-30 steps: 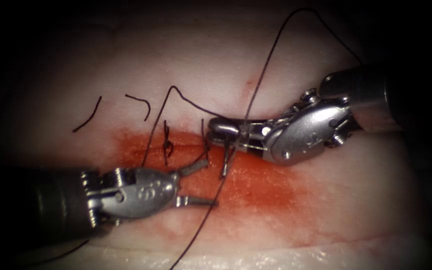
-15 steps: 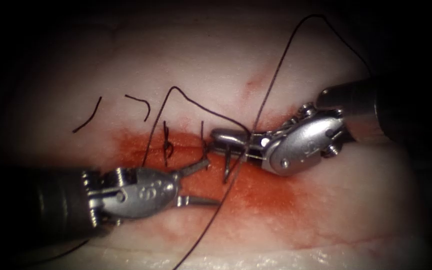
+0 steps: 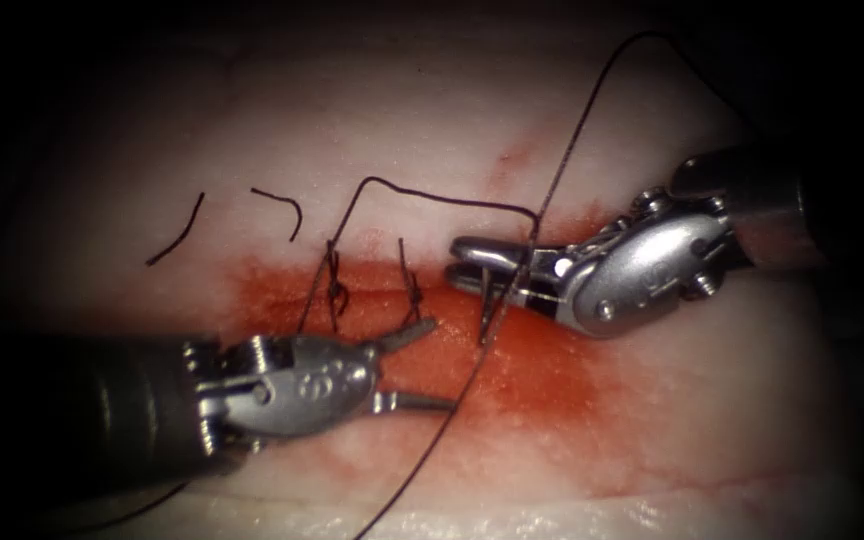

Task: Wound Closure
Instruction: Throw needle through skin above incision

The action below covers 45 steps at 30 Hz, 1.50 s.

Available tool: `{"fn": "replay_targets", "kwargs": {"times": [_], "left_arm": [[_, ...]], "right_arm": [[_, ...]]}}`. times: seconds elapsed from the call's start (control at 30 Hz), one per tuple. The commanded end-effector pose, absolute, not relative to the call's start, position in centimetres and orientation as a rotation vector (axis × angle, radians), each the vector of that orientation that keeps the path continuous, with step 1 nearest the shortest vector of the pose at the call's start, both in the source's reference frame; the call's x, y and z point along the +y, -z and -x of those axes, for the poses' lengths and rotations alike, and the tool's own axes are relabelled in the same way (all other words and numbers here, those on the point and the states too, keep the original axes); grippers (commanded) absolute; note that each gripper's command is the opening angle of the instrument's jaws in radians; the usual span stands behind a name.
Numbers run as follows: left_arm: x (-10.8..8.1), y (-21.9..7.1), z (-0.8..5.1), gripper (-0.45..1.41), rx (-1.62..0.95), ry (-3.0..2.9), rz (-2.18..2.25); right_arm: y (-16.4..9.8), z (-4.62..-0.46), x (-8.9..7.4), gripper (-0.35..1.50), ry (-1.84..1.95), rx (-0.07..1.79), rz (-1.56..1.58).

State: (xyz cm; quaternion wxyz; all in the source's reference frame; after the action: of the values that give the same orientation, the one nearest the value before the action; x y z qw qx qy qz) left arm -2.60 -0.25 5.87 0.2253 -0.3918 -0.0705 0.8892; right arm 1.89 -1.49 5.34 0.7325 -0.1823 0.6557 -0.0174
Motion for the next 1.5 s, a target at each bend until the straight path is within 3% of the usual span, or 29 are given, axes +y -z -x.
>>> {"fn": "replay_targets", "kwargs": {"times": [0.03,0.67,1.5], "left_arm": [[-0.25,-5.94,2.67,0.3,-0.196,-2.452,1.082],[-0.38,-6.32,2.84,0.32,-0.213,-2.453,1.074],[-0.53,-6.34,2.66,0.37,-0.252,-2.468,1.062]], "right_arm": [[-5.36,-1.98,-1.43,-0.35,0.037,1.447,0.399],[-5.32,-2.1,-0.89,-0.35,-0.169,1.486,0.148],[-5.45,-2.4,-0.61,-0.35,-0.63,1.335,-0.472]]}}
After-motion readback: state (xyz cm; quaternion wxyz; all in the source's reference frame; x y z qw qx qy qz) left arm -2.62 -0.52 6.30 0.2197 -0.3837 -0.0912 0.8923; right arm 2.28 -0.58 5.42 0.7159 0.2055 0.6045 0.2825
